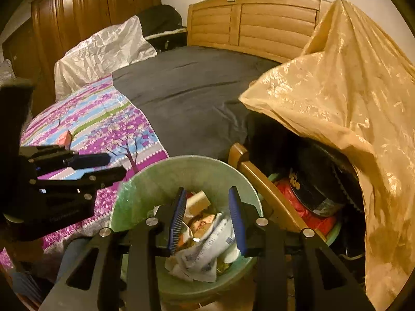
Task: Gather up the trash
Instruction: 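Open both grippers to drop the cloth and sponge into the bin, then move both grippers back over the remaining trash on the bed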
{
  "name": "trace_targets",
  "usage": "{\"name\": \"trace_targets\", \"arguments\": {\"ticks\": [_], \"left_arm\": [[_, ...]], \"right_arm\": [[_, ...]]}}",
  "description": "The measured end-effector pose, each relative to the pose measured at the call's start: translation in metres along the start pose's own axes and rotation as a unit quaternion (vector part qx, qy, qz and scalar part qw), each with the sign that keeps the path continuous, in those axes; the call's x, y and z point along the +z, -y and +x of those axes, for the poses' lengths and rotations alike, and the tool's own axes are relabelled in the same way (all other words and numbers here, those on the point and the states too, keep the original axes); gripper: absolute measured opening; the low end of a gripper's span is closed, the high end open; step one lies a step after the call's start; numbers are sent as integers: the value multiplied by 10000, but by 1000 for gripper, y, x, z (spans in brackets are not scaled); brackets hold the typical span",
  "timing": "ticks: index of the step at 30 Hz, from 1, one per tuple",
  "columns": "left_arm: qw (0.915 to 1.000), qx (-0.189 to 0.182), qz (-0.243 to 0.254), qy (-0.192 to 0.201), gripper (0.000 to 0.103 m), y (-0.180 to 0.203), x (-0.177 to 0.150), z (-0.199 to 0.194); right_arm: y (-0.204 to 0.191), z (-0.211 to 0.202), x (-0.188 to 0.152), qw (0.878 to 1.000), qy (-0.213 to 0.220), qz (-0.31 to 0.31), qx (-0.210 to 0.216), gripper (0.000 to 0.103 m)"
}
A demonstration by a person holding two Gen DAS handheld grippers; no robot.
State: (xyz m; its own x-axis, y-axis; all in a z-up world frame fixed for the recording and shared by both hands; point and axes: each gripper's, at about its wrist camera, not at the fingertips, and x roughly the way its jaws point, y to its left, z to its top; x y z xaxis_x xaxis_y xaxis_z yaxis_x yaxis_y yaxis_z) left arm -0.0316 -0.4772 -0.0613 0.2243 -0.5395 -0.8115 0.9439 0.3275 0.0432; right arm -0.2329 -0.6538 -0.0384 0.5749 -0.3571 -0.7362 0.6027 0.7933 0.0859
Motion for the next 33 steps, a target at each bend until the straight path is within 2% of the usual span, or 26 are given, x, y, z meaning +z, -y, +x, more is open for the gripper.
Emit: {"name": "trace_targets", "arguments": {"ticks": [3, 8, 15, 19, 20, 22, 24, 28, 33], "left_arm": [[9997, 88, -237, -46, 34, -25, -15, -6], [9966, 337, -736, -141, 42, -80, -50, -20], [9797, 746, -1842, -251, 47, -200, -115, -63], [9636, 777, -2518, -453, 47, -291, -150, -90], [9609, 770, -2604, -536, 47, -310, -155, -94], [9580, 705, -2643, -858, 47, -364, -166, -103], [9559, 771, -2627, -1059, 47, -410, -171, -110], [9407, 492, -2958, -1587, 47, -504, -176, -105], [9281, 556, -3049, -2061, 48, -561, -186, -61]], "right_arm": [[-13, -3, 3, 9998, 126, 20, 170, 35], [-57, -1, 11, 9977, 234, -181, 613, 35], [-169, 31, 17, 9839, -29, -855, 1569, 35], [-253, 55, 16, 9671, -191, -1408, 2109, 35], [-284, 63, 15, 9596, -219, -1671, 2252, 35], [-324, 69, 11, 9491, -201, -2020, 2408, 35], [-373, 78, 7, 9336, -132, -2482, 2582, 37], [-453, 94, 1, 9068, -140, -3007, 2950, 42], [-498, 122, 1, 9007, -318, -2936, 3186, 46]]}}
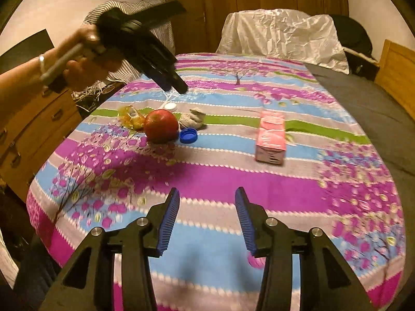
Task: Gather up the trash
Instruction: 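Move both grippers back over the remaining trash on the bed, then grasp the beige knit ball with the left gripper while the right grasps the blue bottle cap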
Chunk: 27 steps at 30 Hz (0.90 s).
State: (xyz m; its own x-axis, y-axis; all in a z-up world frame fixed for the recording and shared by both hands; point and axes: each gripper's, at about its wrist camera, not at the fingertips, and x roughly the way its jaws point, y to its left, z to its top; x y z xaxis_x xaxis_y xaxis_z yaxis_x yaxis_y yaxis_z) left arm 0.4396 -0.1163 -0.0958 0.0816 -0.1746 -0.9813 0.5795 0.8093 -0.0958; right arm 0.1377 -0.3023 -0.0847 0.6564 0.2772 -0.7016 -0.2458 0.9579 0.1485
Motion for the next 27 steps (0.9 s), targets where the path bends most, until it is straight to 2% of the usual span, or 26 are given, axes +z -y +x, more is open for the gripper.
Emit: {"name": "trace_targets", "arguments": {"ticks": [2, 8, 9, 10, 11, 12, 15, 17, 20, 23, 27], "left_arm": [[9996, 158, -98, -230, 47, -12, 12, 26], [9967, 431, -250, -641, 47, -31, 30, 82], [9958, 565, -223, -681, 47, -31, 31, 88], [9946, 735, -235, -695, 47, -33, 32, 93], [9937, 836, -275, -697, 42, -36, 32, 96], [9944, 793, -289, -642, 39, -38, 33, 94], [9960, 731, -399, -316, 29, -46, 34, 78], [9959, 727, -546, 25, 29, -55, 34, 56], [9950, 489, -672, 546, 29, -63, 31, 19], [9891, 339, -870, 1136, 29, -70, 20, -24], [9818, 178, -1119, 1523, 29, -79, 8, -54]], "right_arm": [[2, 18, 6, 9999, -83, 83, 56, 46], [11, 55, 16, 9995, -250, 120, 115, 46], [12, 62, 19, 9995, -264, 90, 120, 46], [13, 65, 20, 9995, -274, 73, 130, 46], [12, 73, 25, 9995, -284, 42, 144, 46], [11, 78, 28, 9995, -281, 18, 159, 46], [6, 95, 43, 9994, -260, -31, 247, 46], [1, 109, 57, 9990, -270, -73, 353, 46], [-10, 133, 76, 9983, -348, -230, 419, 46], [-22, 167, 90, 9957, -596, -463, 535, 46], [-32, 203, 97, 9912, -960, -743, 532, 46]]}}
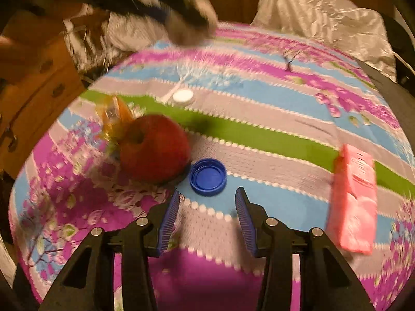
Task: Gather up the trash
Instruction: 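Grasp the beige knit ball with the left gripper while the right grasps the blue bottle cap, then carry the knit ball and blue cap over the bin and open both grippers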
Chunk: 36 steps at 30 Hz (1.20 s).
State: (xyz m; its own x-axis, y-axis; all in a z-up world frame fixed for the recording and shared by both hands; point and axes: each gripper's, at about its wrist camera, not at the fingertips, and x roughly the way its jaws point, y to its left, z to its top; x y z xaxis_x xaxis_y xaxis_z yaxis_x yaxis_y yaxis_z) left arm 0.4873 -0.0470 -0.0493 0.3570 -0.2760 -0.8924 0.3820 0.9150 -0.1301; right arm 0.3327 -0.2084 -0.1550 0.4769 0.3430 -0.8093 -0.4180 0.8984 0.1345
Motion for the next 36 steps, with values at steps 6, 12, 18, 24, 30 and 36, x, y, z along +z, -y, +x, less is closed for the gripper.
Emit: {"name": "trace_targets", "arguments": {"ticks": [6, 12, 18, 24, 30, 36], "left_arm": [[9993, -109, -305, 177, 29, -22, -15, -21], [9993, -50, -161, 330, 29, -6, -44, -46], [9963, -196, 682, 482, 29, 61, -89, -81], [9775, -950, 1865, 269, 29, 178, -150, -99], [9352, -1873, 3004, -69, 29, 327, -216, -104], [8951, -2409, 3735, -357, 29, 456, -278, -102]], "right_arm": [[-5, 38, 14, 9993, -290, -182, -159, 42], [-2, 21, 1, 9998, 32, 141, -121, 40], [5, -128, -74, 9924, 891, 835, -119, 40], [45, -313, -214, 9597, 1157, 2239, -1241, 40], [63, -472, -341, 8961, 1233, 3242, -2769, 40], [65, -552, -431, 8451, 1314, 3858, -3460, 40]]}}
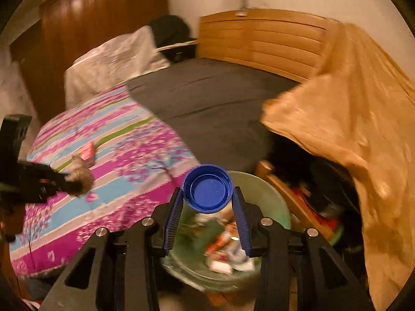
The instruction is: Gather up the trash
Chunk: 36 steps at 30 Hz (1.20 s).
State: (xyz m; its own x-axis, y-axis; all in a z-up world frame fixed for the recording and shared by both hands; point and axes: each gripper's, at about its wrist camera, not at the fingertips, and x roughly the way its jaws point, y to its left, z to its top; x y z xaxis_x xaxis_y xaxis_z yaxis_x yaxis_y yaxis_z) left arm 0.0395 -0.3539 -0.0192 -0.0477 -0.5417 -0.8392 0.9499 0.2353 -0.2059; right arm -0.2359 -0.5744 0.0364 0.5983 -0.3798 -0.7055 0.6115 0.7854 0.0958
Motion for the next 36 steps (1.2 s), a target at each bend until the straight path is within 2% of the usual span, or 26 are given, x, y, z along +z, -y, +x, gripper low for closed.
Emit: {"name": "trace_targets", "arguments": {"ticks": [5, 9, 13, 14, 15, 16, 18, 21, 27, 28, 30, 31, 33, 35, 36], "left_arm": [[9996, -84, 262, -116, 29, 62, 28, 52], [9992, 39, 346, -200, 29, 86, 37, 75], [9994, 91, 276, -165, 33, 95, 46, 94], [9995, 106, 258, -141, 37, 96, 48, 97], [9996, 137, 214, -158, 46, 97, 48, 101], [9995, 107, 200, -199, 48, 97, 48, 104], [9993, 104, 240, -256, 48, 100, 48, 109], [9987, 303, 316, -246, 48, 103, 47, 112], [9981, 510, 325, -125, 49, 106, 40, 106], [9977, 567, 362, -83, 52, 108, 38, 103], [9970, 653, 418, 60, 65, 112, 34, 97], [9968, 655, 429, 146, 67, 115, 31, 93], [9963, 641, 444, 349, 75, 120, 25, 85], [9950, 670, 481, 561, 82, 125, 19, 79], [9938, 697, 533, 680, 85, 130, 15, 75]], "right_arm": [[40, 4, -18, 9996, -73, 164, -196, 40], [54, 22, -25, 9994, -168, 109, -287, 40], [60, 46, -32, 9993, -314, 92, -191, 40], [55, 58, -32, 9993, -360, 29, -132, 40], [55, 64, -33, 9992, -388, -44, -59, 41], [56, 71, -37, 9991, -405, -142, 22, 42], [57, 79, -40, 9986, -462, -222, -91, 45], [58, 81, -44, 9989, -407, -240, -44, 45], [58, 63, -50, 9995, -201, -163, -179, 45], [59, 58, -52, 9996, -164, -115, -204, 45], [61, 45, -58, 9995, -100, 23, -294, 48], [62, 38, -61, 9994, -52, 135, -326, 55], [64, 25, -67, 9990, 86, 286, -342, 60], [64, 9, -75, 9979, 292, 382, -433, 71], [63, 2, -79, 9971, 406, 406, -505, 73]]}}
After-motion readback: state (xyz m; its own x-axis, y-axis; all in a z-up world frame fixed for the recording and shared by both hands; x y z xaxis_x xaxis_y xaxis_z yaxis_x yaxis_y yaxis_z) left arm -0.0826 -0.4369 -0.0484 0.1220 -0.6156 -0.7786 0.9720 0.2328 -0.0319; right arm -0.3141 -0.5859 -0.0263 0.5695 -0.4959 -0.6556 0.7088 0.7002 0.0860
